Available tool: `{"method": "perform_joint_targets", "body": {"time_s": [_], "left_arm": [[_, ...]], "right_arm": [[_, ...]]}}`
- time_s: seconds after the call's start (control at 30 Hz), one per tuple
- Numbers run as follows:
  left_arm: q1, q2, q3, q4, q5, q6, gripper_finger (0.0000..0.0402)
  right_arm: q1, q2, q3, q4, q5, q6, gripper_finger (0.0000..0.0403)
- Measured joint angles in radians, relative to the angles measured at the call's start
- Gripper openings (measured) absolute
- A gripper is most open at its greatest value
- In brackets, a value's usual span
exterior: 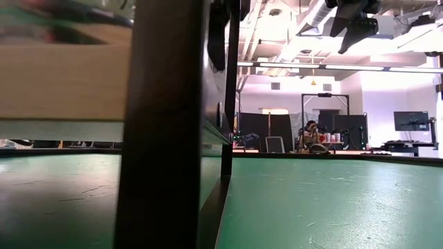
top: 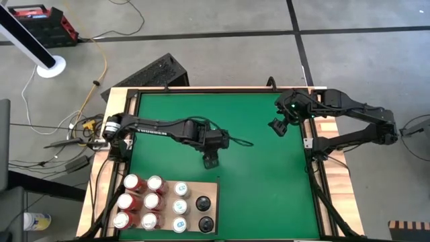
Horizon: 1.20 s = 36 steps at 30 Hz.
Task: Place canned beverage on shelf
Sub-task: Put the white yellow soda can on the shelf aligned with the other yellow soda can
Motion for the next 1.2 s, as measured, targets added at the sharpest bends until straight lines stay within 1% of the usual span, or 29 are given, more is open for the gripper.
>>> {"method": "perform_joint_targets", "body": {"time_s": [0.13, 0.23, 0.33, 0.43, 0.53, 0.6, 0.7, 0.87, 0.93, 1.1, 1.2], "left_arm": [[0.003, -0.001, 0.045, -0.056, 0.059, 0.251, 0.0245], [0.015, -0.002, 0.068, -0.093, 0.135, 0.424, 0.0245], [0.030, -0.002, 0.083, -0.164, 0.199, 0.585, 0.0244], [0.036, -0.004, 0.085, -0.218, 0.195, 0.750, 0.0244], [0.037, -0.004, 0.079, -0.234, 0.170, 0.932, 0.0245], [0.037, -0.003, 0.079, -0.234, 0.153, 1.007, 0.0245], [0.035, -0.002, 0.079, -0.225, 0.166, 1.101, 0.0246], [0.035, -0.001, 0.078, -0.229, 0.252, 1.309, 0.0247], [0.034, -0.001, 0.078, -0.229, 0.271, 1.373, 0.0247], [0.034, 0.000, 0.078, -0.214, 0.271, 1.468, 0.0248], [0.034, 0.001, 0.078, -0.213, 0.270, 1.488, 0.0248]], "right_arm": [[0.000, 0.000, 0.000, 0.000, 0.003, 0.024, 0.0374], [0.000, 0.000, 0.000, 0.000, 0.003, 0.025, 0.0374], [0.000, 0.000, 0.000, 0.000, 0.003, 0.030, 0.0374], [0.000, 0.000, 0.000, 0.000, 0.003, 0.052, 0.0374], [0.000, 0.000, 0.000, 0.000, 0.003, 0.071, 0.0374], [0.000, 0.000, 0.000, 0.002, 0.003, 0.083, 0.0374], [0.000, 0.000, 0.000, 0.017, 0.003, 0.098, 0.0374], [0.000, 0.000, 0.000, 0.025, 0.003, 0.107, 0.0374], [0.000, 0.000, 0.000, 0.025, 0.003, 0.117, 0.0374], [0.000, 0.000, 0.000, 0.035, 0.003, 0.131, 0.0374], [0.000, 0.000, 0.000, 0.046, 0.003, 0.132, 0.0374]]}}
